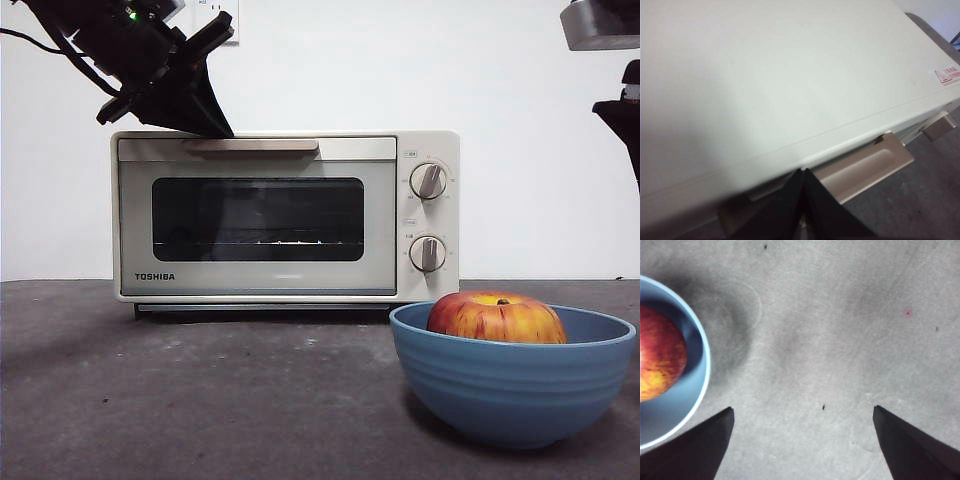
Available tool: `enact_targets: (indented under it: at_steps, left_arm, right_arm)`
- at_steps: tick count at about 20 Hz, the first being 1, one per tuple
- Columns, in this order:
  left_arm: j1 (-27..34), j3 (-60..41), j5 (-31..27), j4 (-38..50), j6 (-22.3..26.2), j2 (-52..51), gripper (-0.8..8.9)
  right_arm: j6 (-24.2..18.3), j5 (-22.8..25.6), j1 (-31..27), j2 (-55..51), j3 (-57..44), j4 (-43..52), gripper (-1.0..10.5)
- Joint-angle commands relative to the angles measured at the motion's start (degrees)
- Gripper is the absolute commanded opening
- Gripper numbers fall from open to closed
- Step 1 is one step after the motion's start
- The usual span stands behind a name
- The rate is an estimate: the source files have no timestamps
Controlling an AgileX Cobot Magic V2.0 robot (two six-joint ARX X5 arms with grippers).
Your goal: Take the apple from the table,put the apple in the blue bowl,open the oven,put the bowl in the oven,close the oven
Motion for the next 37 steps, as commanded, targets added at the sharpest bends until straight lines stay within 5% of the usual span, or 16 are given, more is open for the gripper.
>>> enact_targets:
  at_steps: [1, 15, 22, 29, 37]
  left_arm:
    - [-1.49, 0.35, -0.52, -5.9, 1.75, 1.97, 0.07]
    - [-9.11, 0.35, -0.46, -33.62, 5.95, 1.95, 0.07]
    - [-9.49, 0.35, 3.78, -34.05, 6.32, -1.88, 0.07]
    - [-8.98, 0.35, 3.74, -30.69, 4.17, -16.66, 0.07]
    - [-8.79, -0.87, -2.6, -36.13, 3.8, -31.15, 0.07]
  right_arm:
    - [0.96, -0.35, 0.26, 0.42, 0.63, 0.66, 4.4]
    - [1.01, -6.58, 0.17, 0.42, 0.63, -1.14, 4.4]
    - [0.92, -12.83, -3.48, 0.5, 0.0, 2.14, 4.2]
    - [0.17, -21.18, -7.61, 2.45, -2.16, 8.15, 4.0]
    - [-2.19, -24.09, -7.56, 13.68, -2.16, 13.16, 3.0]
